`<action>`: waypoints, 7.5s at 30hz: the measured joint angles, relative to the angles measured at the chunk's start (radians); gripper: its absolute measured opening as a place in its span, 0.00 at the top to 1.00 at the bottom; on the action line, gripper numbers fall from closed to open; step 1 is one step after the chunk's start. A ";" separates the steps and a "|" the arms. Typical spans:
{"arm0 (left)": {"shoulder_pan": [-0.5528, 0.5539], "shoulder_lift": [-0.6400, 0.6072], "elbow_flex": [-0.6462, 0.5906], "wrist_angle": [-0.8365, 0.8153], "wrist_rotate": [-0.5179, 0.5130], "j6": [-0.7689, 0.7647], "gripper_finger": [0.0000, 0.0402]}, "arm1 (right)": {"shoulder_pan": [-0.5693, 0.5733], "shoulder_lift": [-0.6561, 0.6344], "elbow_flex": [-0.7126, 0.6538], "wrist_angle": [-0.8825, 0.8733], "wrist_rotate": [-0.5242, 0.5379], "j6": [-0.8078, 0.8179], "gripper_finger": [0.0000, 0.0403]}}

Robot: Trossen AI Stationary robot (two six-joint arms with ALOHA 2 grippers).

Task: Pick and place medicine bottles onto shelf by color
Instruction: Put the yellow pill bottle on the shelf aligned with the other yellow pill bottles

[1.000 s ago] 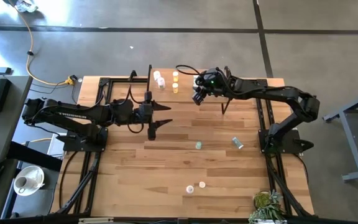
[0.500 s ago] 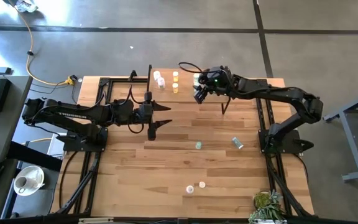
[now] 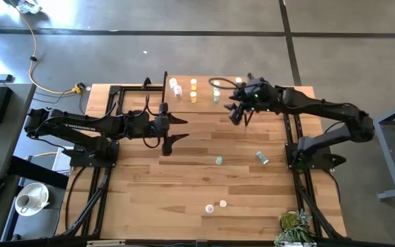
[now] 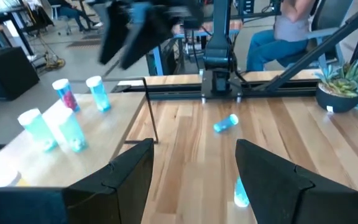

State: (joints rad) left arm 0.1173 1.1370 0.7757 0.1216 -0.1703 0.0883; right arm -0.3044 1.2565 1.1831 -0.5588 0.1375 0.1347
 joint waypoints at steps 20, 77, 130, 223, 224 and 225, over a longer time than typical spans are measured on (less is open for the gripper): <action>0.000 0.000 0.000 -0.154 0.002 -0.077 0.46 | 0.306 -0.031 -0.093 -0.298 0.000 0.112 0.50; -0.346 0.248 -0.014 -0.324 -0.163 -0.365 0.46 | 0.919 0.136 -0.461 0.541 0.068 0.208 0.50; -0.345 0.247 -0.014 -0.274 -0.166 -0.374 0.46 | 1.000 0.557 -0.460 0.957 0.197 0.276 0.62; -0.149 0.355 0.145 -0.080 0.005 -0.166 0.46 | 0.456 0.308 -0.280 0.649 0.001 0.052 0.79; -0.149 0.364 0.145 -0.066 0.004 -0.163 0.46 | 0.456 0.309 -0.280 0.644 0.001 0.056 0.79; -0.149 0.375 0.145 -0.052 0.005 -0.163 0.46 | 0.457 0.309 -0.280 0.645 0.000 0.062 0.79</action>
State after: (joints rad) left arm -0.0319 1.5121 0.9207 0.0698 -0.1655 -0.0750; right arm 0.1522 1.5654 0.9028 0.0858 0.1377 0.1969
